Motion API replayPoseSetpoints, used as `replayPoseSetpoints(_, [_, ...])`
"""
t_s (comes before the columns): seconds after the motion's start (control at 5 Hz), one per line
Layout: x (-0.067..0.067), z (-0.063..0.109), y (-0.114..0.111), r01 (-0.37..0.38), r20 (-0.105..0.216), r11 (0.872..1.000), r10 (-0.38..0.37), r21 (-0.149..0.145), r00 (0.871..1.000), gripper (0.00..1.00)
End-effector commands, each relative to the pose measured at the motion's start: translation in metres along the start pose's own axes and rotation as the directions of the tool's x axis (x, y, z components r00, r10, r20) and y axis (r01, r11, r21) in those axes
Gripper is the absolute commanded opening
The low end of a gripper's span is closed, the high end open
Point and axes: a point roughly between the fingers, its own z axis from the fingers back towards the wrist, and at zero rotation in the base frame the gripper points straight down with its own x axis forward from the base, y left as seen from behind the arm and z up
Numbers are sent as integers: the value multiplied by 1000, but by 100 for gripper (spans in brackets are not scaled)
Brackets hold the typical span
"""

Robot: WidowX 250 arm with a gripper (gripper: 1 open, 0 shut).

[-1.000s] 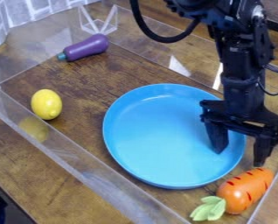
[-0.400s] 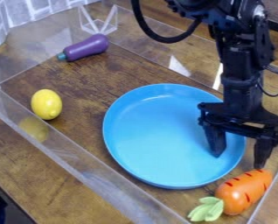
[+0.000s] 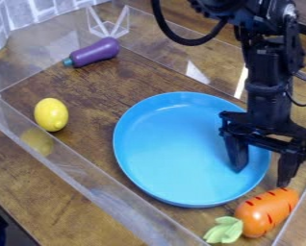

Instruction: Move the carrot to the left side

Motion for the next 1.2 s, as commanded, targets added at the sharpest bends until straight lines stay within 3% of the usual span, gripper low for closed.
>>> replayPoseSetpoints(0.0, [-6,-18,1,15,-63,1000,-14,16,998,100])
replayPoseSetpoints(0.6, [-12,-21,2,-25,-76,1000,25,6,997,100])
replayPoseSetpoints(0.8, [-22,-23,4,-6,-87,1000,7,6,996,100])
replayPoseSetpoints(1.0, [-31,-23,2,11,-99,1000,-10,6,995,0])
